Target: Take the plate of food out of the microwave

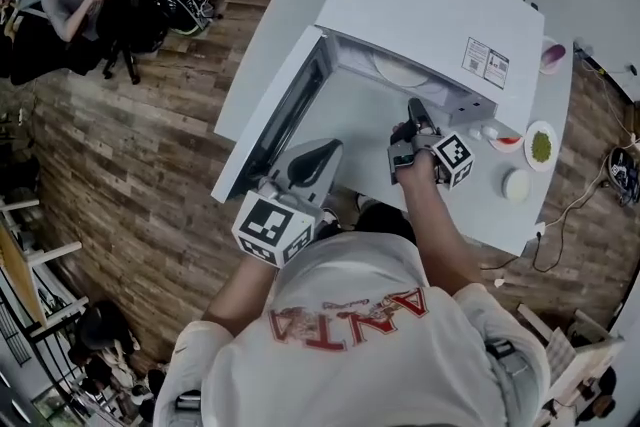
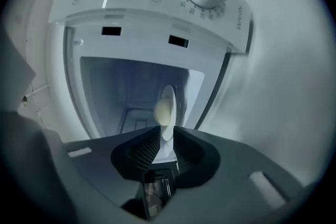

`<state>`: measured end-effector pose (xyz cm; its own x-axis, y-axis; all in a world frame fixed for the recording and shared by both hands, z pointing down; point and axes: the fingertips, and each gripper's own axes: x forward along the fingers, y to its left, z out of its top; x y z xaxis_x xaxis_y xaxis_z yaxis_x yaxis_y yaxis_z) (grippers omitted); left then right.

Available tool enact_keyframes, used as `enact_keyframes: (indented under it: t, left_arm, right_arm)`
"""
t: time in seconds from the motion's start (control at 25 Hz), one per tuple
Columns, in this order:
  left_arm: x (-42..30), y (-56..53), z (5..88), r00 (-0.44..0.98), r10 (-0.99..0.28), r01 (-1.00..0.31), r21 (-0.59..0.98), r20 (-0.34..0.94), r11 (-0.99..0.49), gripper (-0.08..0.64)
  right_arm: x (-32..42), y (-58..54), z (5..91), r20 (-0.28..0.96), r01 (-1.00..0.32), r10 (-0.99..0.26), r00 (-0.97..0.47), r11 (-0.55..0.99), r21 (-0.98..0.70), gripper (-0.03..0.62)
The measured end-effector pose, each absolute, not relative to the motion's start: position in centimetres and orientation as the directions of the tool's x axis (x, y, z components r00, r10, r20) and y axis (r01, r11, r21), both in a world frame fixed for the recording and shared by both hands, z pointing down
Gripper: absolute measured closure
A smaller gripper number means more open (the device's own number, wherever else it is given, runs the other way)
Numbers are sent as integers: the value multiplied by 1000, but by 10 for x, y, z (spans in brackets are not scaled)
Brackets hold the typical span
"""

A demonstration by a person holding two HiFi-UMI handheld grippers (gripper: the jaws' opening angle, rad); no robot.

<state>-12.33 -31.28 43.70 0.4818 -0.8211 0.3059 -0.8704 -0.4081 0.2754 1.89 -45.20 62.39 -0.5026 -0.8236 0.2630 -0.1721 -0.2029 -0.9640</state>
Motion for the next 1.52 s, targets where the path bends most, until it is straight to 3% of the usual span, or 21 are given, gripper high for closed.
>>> enact_keyframes:
  t: [1.04, 1.52]
  left_arm:
    - [-135, -324, 447, 459, -826, -879, 304, 326, -368, 551]
    - [-141, -314, 453, 462, -820, -876, 318, 337, -363, 551]
  right_arm:
    - [-2, -480, 655, 342, -188, -811, -474, -286, -940, 574]
    - [3, -489, 652, 254, -139, -861, -440, -214, -967, 578]
